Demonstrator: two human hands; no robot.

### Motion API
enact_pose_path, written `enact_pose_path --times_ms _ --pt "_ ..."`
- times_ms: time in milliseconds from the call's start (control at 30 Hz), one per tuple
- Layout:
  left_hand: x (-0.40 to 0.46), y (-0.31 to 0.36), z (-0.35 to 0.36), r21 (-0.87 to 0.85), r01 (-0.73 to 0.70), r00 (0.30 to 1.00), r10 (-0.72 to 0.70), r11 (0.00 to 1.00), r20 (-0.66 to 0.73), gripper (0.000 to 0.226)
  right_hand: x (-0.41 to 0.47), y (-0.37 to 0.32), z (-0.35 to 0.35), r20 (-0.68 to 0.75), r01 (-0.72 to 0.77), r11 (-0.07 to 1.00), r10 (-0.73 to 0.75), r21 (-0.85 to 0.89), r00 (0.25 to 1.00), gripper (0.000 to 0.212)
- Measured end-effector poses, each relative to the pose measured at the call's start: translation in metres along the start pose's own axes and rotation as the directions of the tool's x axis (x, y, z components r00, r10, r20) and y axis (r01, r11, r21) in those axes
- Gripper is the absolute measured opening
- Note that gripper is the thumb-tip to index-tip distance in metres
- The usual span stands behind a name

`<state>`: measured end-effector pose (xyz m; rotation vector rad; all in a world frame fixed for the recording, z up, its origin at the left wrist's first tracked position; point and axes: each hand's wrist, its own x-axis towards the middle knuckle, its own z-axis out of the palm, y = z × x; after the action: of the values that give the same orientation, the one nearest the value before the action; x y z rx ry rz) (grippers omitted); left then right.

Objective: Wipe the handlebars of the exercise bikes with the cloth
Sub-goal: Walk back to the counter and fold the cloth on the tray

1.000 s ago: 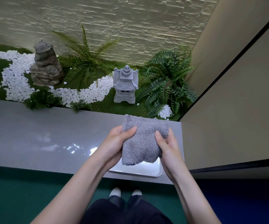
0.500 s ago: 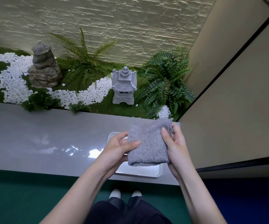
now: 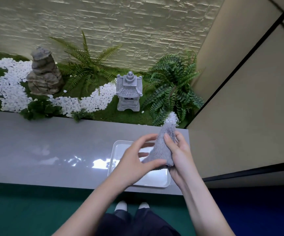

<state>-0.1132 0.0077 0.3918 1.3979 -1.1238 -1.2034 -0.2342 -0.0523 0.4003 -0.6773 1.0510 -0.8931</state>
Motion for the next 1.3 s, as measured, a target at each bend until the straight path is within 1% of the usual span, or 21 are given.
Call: enact_pose_path --times_ms 33,100,167,233,333,400,467,533,633,700,833,900,1000,1067,1200,1300 --pt "-0.001 0.001 0.004 -0.024 -0.017 0.999 0.018 1.0 0.042 0.064 0.0 -0.001 0.002 0.011 -0.009 0.999 0.008 0.031 1.0 0.028" --pt "0.0 0.0 0.008 -0.074 -0.006 0.999 0.009 0.997 0.041 0.067 -0.002 -0.002 0.006 0.049 -0.01 0.996 0.006 0.093 0.999 0.027" --pt "0.001 -0.002 0.008 -0.166 0.04 0.999 -0.045 0.985 -0.027 0.06 -0.004 -0.001 0.008 0.092 0.017 0.991 -0.03 0.133 0.995 0.028" --pt "0.004 -0.004 0.005 -0.281 0.086 0.991 -0.111 0.956 -0.072 0.047 -0.006 0.004 0.009 0.109 0.056 0.993 -0.067 0.102 0.992 0.031" --pt "0.005 -0.005 0.001 -0.487 0.154 0.98 -0.194 0.86 -0.032 0.035 -0.011 0.014 0.006 0.12 0.063 0.998 -0.061 -0.014 0.991 0.038" --pt "0.003 -0.004 0.001 -0.598 0.174 0.971 -0.236 0.782 -0.027 0.034 -0.015 0.02 0.004 0.112 0.087 0.989 -0.073 -0.123 0.991 0.042" --pt "0.002 -0.004 0.003 -0.674 0.175 0.964 -0.265 0.718 -0.032 0.033 -0.019 0.028 0.003 0.117 0.142 0.951 -0.114 -0.275 0.987 0.043" --pt "0.001 -0.003 0.005 -0.714 0.176 0.959 -0.281 0.677 -0.03 0.032 -0.022 0.035 0.004 0.11 0.194 0.906 -0.164 -0.375 0.98 0.041" --pt "-0.001 -0.003 0.008 -0.727 0.208 0.951 -0.309 0.655 -0.007 0.032 -0.023 0.04 0.004 0.033 0.232 0.866 -0.243 -0.442 0.969 0.037" --pt "-0.003 -0.004 0.01 -0.709 0.245 0.943 -0.333 0.661 0.015 0.033 -0.022 0.043 0.002 -0.019 0.236 0.865 -0.272 -0.444 0.962 0.036" --pt "-0.007 -0.009 0.014 -0.639 0.319 0.912 -0.411 0.7 0.005 0.034 -0.022 0.047 -0.002 -0.155 0.213 0.873 -0.307 -0.439 0.939 0.038" --pt "-0.009 -0.013 0.015 -0.571 0.361 0.891 -0.454 0.737 -0.024 0.035 -0.022 0.049 -0.003 -0.235 0.215 0.874 -0.341 -0.435 0.91 0.038" --pt "-0.011 -0.017 0.015 -0.462 0.418 0.859 -0.505 0.782 -0.078 0.035 -0.018 0.049 -0.005 -0.357 0.196 0.876 -0.371 -0.441 0.857 0.032" --pt "-0.011 -0.017 0.016 -0.441 0.427 0.851 -0.516 0.79 -0.101 0.033 -0.016 0.05 -0.003 -0.358 0.214 0.871 -0.39 -0.442 0.848 0.028" --pt "-0.008 -0.012 0.021 -0.401 0.439 0.857 -0.508 0.804 -0.08 0.036 -0.018 0.057 0.008 -0.246 0.221 0.879 -0.346 -0.422 0.906 0.024" --pt "-0.007 -0.013 0.023 -0.378 0.451 0.858 -0.51 0.808 -0.065 0.043 -0.02 0.062 0.012 -0.217 0.195 0.902 -0.294 -0.386 0.931 0.021"
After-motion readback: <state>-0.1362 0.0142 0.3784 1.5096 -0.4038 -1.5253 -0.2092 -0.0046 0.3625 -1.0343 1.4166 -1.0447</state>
